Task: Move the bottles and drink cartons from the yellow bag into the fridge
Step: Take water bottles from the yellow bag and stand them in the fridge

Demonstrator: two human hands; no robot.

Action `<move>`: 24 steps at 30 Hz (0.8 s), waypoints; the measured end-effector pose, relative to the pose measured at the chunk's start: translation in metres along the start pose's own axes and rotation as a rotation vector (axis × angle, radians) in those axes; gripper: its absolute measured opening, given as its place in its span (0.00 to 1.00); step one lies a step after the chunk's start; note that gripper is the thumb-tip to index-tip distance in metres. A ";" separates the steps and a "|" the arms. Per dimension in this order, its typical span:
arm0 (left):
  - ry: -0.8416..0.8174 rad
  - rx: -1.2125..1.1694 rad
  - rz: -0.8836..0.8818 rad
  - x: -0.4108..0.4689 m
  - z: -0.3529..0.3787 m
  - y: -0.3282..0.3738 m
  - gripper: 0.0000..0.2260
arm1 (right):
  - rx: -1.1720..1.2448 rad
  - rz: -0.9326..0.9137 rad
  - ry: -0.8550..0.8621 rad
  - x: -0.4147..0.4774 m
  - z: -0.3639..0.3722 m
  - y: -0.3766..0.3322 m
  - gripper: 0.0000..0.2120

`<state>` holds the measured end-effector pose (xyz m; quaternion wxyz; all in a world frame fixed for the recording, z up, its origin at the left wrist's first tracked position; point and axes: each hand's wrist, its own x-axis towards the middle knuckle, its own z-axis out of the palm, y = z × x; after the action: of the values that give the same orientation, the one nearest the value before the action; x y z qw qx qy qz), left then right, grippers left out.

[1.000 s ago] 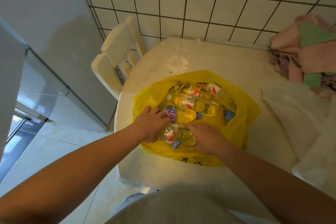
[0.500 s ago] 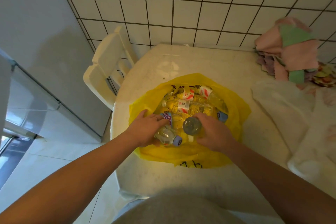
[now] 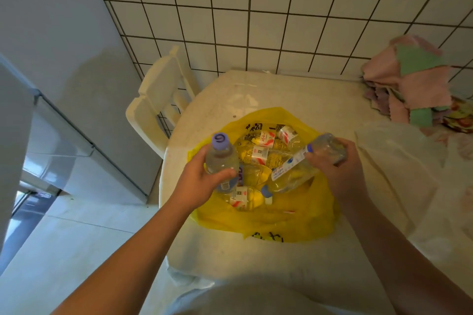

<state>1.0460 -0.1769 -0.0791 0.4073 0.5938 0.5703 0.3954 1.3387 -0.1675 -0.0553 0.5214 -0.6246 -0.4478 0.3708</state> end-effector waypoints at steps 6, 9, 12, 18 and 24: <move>0.327 -0.380 -0.168 -0.030 0.014 0.032 0.06 | 0.287 0.322 -0.011 0.007 -0.022 0.008 0.37; 0.399 -0.541 -0.282 -0.054 0.023 0.037 0.09 | 0.422 0.470 -0.132 -0.002 -0.031 0.007 0.14; 0.466 -0.658 -0.377 -0.079 0.035 0.039 0.14 | 0.559 0.659 -0.279 -0.018 -0.029 0.002 0.08; 0.615 -0.887 -0.553 -0.136 0.054 0.041 0.29 | 0.680 0.931 -0.537 -0.054 -0.021 0.000 0.19; 0.672 -1.126 -0.615 -0.207 0.047 0.031 0.28 | 0.517 1.068 -0.997 -0.110 0.007 0.011 0.30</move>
<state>1.0935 -0.3855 -0.0674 0.5467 -0.0470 0.5159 0.6578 1.2988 -0.2701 -0.0672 0.1378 -0.3738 -0.1668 0.9019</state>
